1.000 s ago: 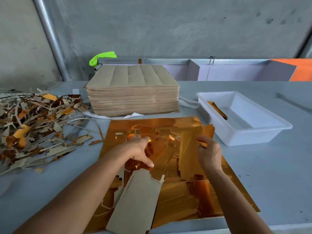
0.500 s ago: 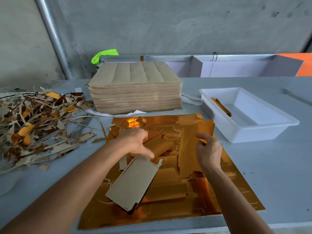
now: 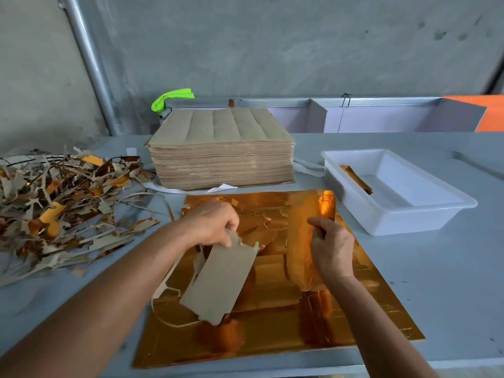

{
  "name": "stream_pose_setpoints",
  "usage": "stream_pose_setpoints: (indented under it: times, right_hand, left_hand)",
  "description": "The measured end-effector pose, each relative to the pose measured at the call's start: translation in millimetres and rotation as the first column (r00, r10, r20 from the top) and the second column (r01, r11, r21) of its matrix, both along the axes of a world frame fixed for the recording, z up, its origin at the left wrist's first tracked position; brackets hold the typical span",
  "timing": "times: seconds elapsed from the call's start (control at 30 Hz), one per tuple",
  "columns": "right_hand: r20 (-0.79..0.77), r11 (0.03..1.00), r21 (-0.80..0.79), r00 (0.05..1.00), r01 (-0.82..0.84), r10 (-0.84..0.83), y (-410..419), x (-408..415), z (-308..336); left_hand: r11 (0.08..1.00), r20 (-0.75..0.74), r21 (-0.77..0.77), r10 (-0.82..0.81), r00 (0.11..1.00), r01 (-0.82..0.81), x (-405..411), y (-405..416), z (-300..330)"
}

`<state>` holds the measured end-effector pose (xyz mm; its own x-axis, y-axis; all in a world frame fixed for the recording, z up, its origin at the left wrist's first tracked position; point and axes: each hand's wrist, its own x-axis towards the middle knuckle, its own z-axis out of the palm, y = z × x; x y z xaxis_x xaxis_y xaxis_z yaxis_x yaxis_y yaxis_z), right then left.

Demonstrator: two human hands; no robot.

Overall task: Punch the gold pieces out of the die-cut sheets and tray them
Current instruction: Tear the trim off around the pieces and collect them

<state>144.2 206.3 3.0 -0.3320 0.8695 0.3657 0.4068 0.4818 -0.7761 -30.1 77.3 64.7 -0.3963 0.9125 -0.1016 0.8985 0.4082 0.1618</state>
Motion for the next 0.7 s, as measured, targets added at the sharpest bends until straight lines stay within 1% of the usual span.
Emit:
stream_pose_setpoints:
  times: [0.07,0.17,0.27,0.33,0.4,0.5,0.53,0.6,0.67,0.7]
  right_hand:
    - [0.021,0.996,0.086,0.999,-0.037,0.035,-2.7,-1.7,6.1]
    - [0.055,0.968,0.223,0.993,-0.115,0.105,-11.0,-6.2,17.1]
    - [0.07,0.932,0.296,0.978,-0.211,0.199,-19.4,-11.2,24.8]
    - [0.082,0.914,0.324,0.969,-0.246,0.231,-23.2,-12.0,28.7]
    - [0.064,0.899,0.397,0.982,-0.187,0.176,-22.3,-7.7,34.8]
    - [0.058,0.859,0.512,0.998,-0.027,-0.004,-16.2,2.2,46.9]
    - [0.068,0.855,0.519,0.997,-0.012,-0.027,-14.6,3.3,49.2]
    - [0.096,0.896,0.438,0.995,-0.075,0.036,-15.0,0.7,48.7]
    - [0.109,0.935,0.295,0.979,-0.196,0.17,-20.0,-4.1,43.1]
    - [0.079,0.945,0.225,0.971,-0.236,0.224,-22.1,-5.7,41.6]
  left_hand:
    - [0.994,0.041,0.109,0.023,0.999,-0.027,-0.6,5.1,14.2]
    - [0.958,0.179,0.254,0.09,0.98,-0.135,5.1,18.4,22.9]
    - [0.859,0.365,0.384,0.195,0.91,-0.338,18.0,36.3,18.1]
    - [0.801,0.49,0.398,0.227,0.842,-0.447,25.1,45.6,15.1]
    - [0.744,0.576,0.393,0.259,0.775,-0.54,26.2,50.5,13.9]
    - [0.681,0.619,0.393,0.301,0.726,-0.618,21.5,49.4,14.8]
    - [0.665,0.65,0.391,0.29,0.702,-0.636,20.9,48.9,15.8]
    - [0.658,0.732,0.362,0.238,0.638,-0.661,24.5,49.3,18.3]
    - [0.701,0.805,0.305,0.172,0.568,-0.644,33.8,48.9,21.2]
    - [0.727,0.865,0.273,0.101,0.492,-0.63,38.3,49.3,21.6]
